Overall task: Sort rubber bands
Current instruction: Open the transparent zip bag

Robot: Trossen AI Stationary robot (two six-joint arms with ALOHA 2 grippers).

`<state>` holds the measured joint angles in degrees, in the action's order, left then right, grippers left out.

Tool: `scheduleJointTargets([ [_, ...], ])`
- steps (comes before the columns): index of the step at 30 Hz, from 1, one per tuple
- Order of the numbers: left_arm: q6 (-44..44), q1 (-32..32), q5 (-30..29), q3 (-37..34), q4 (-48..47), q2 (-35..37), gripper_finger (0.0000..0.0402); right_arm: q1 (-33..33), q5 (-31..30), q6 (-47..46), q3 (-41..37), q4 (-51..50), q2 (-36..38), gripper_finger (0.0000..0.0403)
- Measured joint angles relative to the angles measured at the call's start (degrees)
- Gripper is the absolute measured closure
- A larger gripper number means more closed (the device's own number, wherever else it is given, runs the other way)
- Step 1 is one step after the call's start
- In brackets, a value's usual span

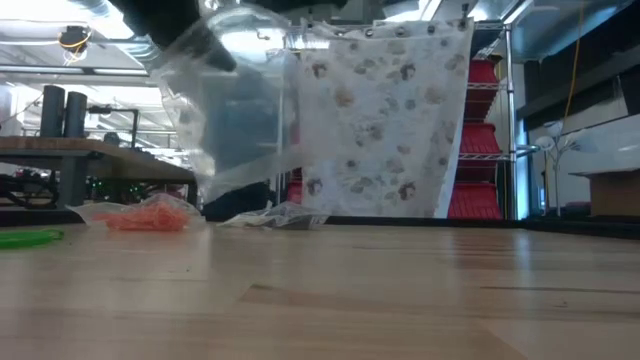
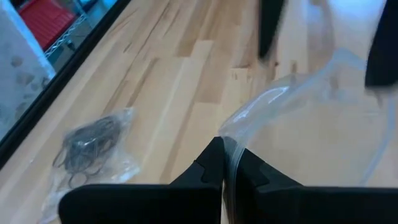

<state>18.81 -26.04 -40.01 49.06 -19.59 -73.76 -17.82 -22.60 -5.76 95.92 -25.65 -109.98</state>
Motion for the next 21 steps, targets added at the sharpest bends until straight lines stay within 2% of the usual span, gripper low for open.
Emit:
scheduleJointTargets([
  [4, 0.0, 0.0, -0.2, 0.0, -0.3, -0.4, 0.0401, 0.2, 0.0, -0.1, 0.0, 0.6, -2.6, 0.0219],
  [10, -1.7, -0.4, 0.2, 0.0, -0.3, -0.3, 0.0401, 0.2, -7.7, -0.3, 0.0, 0.7, -4.4, 0.0231],
  [17, -4.9, -0.5, 0.2, 0.0, 1.1, -0.4, 0.0401, 1.4, -5.4, -2.2, 0.0, 1.2, -4.8, 0.0293],
  [21, -5.3, -0.4, 0.2, 0.0, 1.1, -0.4, 0.0401, 1.9, -3.7, -3.5, 0.0, -1.8, -5.4, 0.0354],
])
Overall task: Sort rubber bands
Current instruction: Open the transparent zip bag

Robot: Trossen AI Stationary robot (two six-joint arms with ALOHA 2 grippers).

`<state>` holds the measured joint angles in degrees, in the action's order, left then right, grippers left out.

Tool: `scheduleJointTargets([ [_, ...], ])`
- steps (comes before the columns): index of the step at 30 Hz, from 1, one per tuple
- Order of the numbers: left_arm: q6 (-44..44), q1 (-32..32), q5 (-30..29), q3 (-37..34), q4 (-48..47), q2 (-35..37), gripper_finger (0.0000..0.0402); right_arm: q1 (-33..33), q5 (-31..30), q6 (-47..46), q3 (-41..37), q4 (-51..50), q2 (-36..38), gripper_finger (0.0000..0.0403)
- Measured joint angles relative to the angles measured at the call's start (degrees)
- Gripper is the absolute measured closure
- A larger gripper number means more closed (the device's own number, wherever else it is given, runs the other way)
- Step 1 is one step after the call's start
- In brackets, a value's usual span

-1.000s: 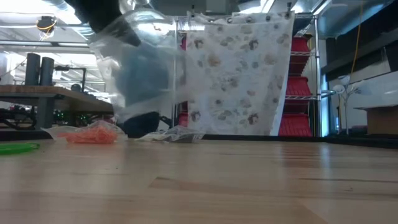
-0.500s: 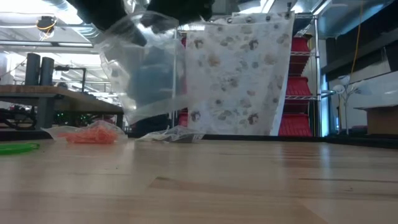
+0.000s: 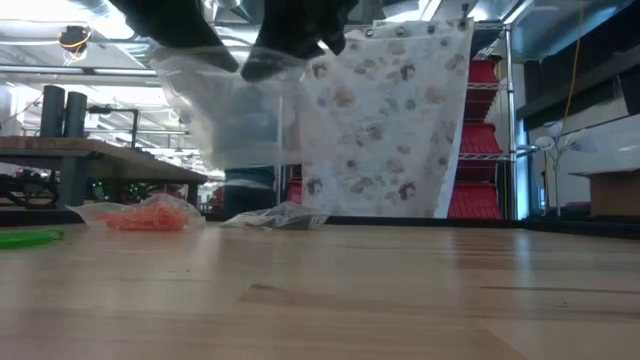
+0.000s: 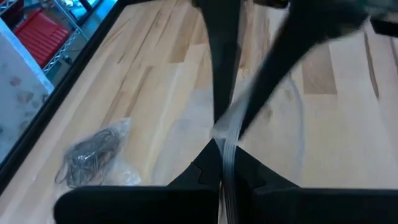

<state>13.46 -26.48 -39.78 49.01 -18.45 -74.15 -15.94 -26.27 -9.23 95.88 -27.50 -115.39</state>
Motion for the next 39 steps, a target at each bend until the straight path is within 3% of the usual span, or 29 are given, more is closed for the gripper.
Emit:
scheduleJointTargets([
  [3, -0.4, 0.0, 0.0, 0.0, -0.3, 0.0, 0.0398, 0.0, -0.2, 0.5, 0.0, 0.0, 0.0, 0.0394],
  [9, -3.0, -0.2, 0.2, 1.7, -2.1, 2.0, 0.0345, 0.7, -0.6, -1.3, 0.0, -0.9, 0.0, 0.0401],
  [16, 1.7, -3.1, 0.3, 4.9, -6.8, 6.0, 0.0294, 1.0, -2.6, -4.7, 0.0, -1.3, 0.0, 0.0402],
  [23, 3.1, -5.2, 4.5, 4.2, -4.4, 3.4, 0.029, 1.0, -2.6, -5.6, 0.0, 0.7, 0.0, 0.0402],
  [31, 7.5, -2.8, 1.6, 3.8, -2.6, 0.9, 0.029, 1.0, -2.7, -5.6, 0.0, 0.8, 0.0, 0.0403],
  [37, 11.9, -0.7, 5.8, 3.0, -3.1, -0.6, 0.029, 1.0, -2.7, -5.5, 0.0, 1.1, 0.0, 0.0403],
  [39, 15.0, -0.1, 4.3, 2.4, -4.0, -1.0, 0.029, 1.0, -2.7, -5.5, 0.0, 1.3, 0.0, 0.0403],
])
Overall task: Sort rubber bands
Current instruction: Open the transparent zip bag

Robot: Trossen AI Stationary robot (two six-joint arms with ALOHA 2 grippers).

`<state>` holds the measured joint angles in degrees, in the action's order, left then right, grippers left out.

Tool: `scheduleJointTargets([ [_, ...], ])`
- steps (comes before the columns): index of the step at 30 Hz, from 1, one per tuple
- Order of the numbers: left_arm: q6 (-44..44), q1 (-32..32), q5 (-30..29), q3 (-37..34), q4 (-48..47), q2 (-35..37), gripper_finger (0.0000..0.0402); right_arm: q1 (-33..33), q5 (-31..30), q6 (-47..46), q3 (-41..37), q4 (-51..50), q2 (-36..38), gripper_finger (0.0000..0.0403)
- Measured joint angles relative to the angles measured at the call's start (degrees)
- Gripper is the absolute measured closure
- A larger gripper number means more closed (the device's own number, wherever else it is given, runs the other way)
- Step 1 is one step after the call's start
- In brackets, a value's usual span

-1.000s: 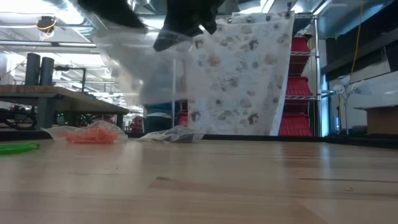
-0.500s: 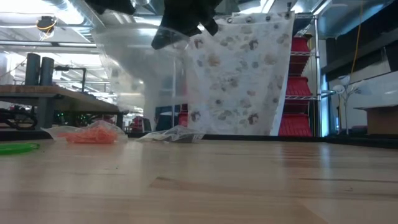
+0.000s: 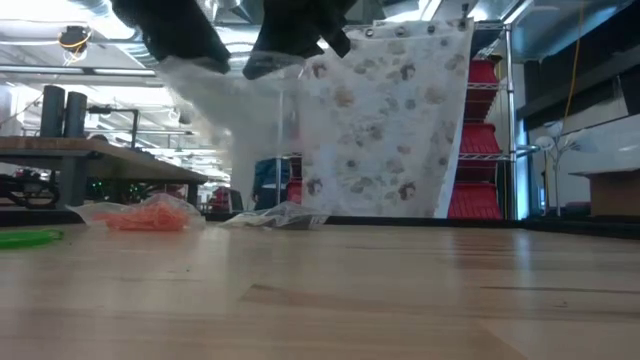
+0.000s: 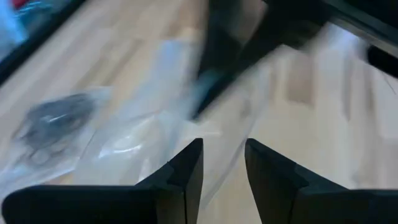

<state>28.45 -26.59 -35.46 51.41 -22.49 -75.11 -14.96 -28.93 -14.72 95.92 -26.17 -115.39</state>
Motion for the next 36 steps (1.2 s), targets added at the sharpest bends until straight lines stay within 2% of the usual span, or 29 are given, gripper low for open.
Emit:
scheduleJointTargets([
  [3, 4.2, 0.9, -3.2, -0.2, 0.7, 0.2, 0.029, 0.0, 0.0, 0.0, 0.0, 0.3, 0.0, 0.0403],
  [11, 8.5, 0.9, -1.8, -0.3, 2.9, 0.9, 0.029, 0.0, 0.0, 0.2, 0.0, 0.4, 0.0, 0.0403],
  [22, 21.1, 1.9, -2.6, -0.3, 2.4, 0.9, 0.029, -0.1, 0.0, 0.2, 0.0, 0.3, 0.0, 0.0403],
  [28, 21.7, 1.6, -3.5, -0.3, 1.1, 3.0, 0.029, 0.0, 0.0, 0.2, 0.0, 0.3, 0.0, 0.0403],
  [36, 22.1, 3.1, -1.7, -0.3, -1.2, 0.8, 0.029, 0.0, 0.0, 0.2, 0.0, 0.3, 0.0, 0.0403],
])
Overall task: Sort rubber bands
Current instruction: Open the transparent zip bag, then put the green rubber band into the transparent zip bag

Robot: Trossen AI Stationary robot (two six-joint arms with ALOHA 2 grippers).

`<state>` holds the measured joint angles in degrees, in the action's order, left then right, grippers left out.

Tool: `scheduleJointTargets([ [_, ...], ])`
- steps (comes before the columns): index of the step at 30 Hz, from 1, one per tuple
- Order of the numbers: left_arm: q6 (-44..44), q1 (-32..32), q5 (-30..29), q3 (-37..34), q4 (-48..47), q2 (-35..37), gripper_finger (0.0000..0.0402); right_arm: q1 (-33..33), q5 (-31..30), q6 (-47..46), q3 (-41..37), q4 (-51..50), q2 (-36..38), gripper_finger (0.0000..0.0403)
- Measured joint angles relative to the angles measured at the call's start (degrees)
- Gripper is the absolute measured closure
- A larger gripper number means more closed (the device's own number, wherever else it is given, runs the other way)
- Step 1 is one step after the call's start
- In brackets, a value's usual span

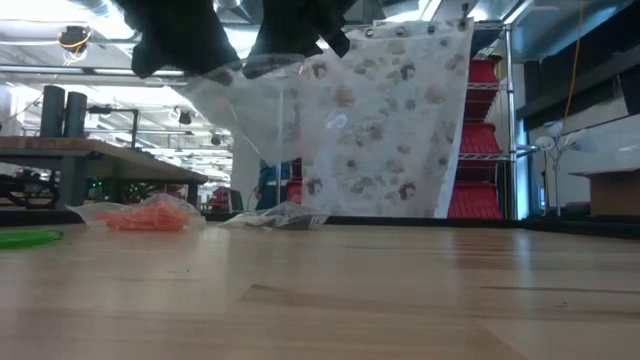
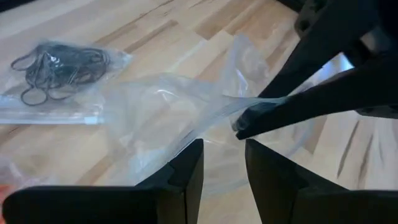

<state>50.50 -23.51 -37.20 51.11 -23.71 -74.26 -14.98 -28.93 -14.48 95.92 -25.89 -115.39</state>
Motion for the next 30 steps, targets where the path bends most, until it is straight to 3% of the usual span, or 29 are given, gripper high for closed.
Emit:
scheduleJointTargets([
  [18, -6.2, -1.5, 0.6, 0.0, -2.7, -6.2, 0.029, 0.7, -9.6, -3.6, 0.1, 0.2, -1.1, 0.0403],
  [24, -9.6, -1.9, 2.0, 0.2, -3.6, -4.1, 0.029, 0.9, -9.0, -5.9, 0.1, -0.3, -4.0, 0.0403],
  [30, -14.1, -4.6, 3.1, 0.3, -8.3, 3.1, 0.029, 0.8, -9.1, -9.2, 0.1, -1.3, -5.4, 0.0403],
])
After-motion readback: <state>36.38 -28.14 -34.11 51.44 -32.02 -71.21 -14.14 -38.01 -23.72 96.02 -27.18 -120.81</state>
